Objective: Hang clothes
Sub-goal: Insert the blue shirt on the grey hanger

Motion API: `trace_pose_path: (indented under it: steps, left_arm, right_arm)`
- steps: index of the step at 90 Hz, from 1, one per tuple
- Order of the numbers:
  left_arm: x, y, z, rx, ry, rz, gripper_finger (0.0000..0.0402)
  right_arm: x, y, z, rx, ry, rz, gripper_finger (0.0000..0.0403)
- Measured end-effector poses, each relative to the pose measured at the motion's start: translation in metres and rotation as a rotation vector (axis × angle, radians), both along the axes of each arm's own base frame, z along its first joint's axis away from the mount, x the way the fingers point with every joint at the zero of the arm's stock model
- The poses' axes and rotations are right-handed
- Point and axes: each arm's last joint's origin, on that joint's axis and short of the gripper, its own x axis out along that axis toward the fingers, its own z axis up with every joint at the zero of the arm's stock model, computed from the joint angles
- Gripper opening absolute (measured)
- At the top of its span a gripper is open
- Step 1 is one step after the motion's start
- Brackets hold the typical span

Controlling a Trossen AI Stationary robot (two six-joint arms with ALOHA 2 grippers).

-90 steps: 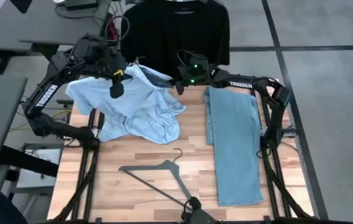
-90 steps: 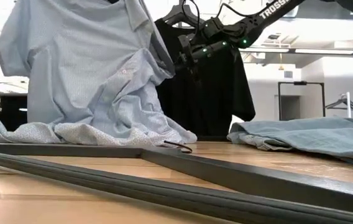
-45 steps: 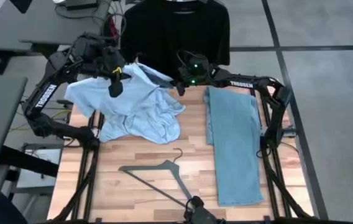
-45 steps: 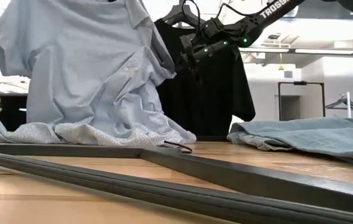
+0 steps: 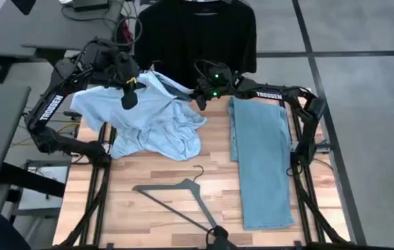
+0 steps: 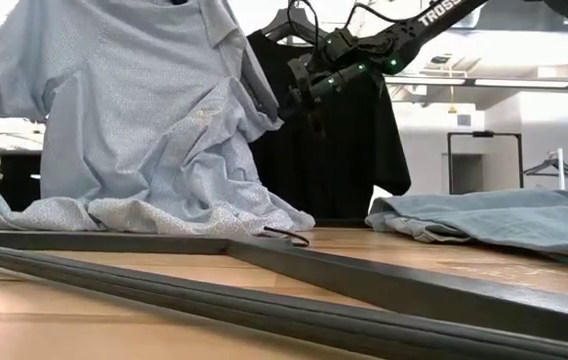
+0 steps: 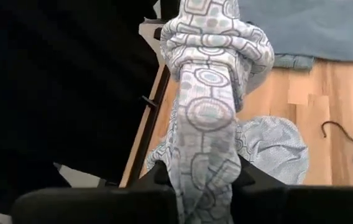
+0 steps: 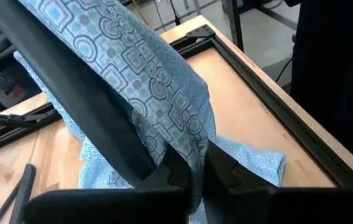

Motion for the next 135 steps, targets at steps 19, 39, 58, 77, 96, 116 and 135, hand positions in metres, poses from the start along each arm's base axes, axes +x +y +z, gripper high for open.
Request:
trace_pose_path:
  steps: [19,39,58,77,96,116,135]
  left_arm:
    - [0.006,0.006,-0.002,0.009,0.022,-0.008,0.0025]
    - [0.002,0.007,-0.004,-0.015,0.028,0.015,0.0027]
    - [-0.006,0.009,-0.002,0.039,0.066,0.095,0.0027]
    - [-0.005,0.009,-0.001,0.044,0.067,0.088,0.0027]
    - [0.008,0.019,-0.006,-0.014,0.034,0.023,0.0027]
    - [0.028,0.033,-0.008,-0.014,-0.012,0.015,0.0027]
    - [0.053,0.037,-0.006,0.091,-0.042,0.081,0.0019]
  right_arm:
    - [-0.004,0.005,0.000,0.033,0.051,0.007,0.0000]
    - [0.000,0.012,-0.003,0.006,0.051,0.036,0.0000]
    - [0.005,0.020,-0.003,0.010,0.045,0.058,0.0000]
    - [0.004,0.034,0.007,0.017,0.059,0.085,0.0000]
    - [-0.017,0.051,0.024,0.161,0.154,0.101,0.0000]
    - [-0.039,0.061,0.068,0.209,0.043,0.045,0.0000]
    - [-0.048,0.064,0.108,0.253,-0.176,0.019,0.0000]
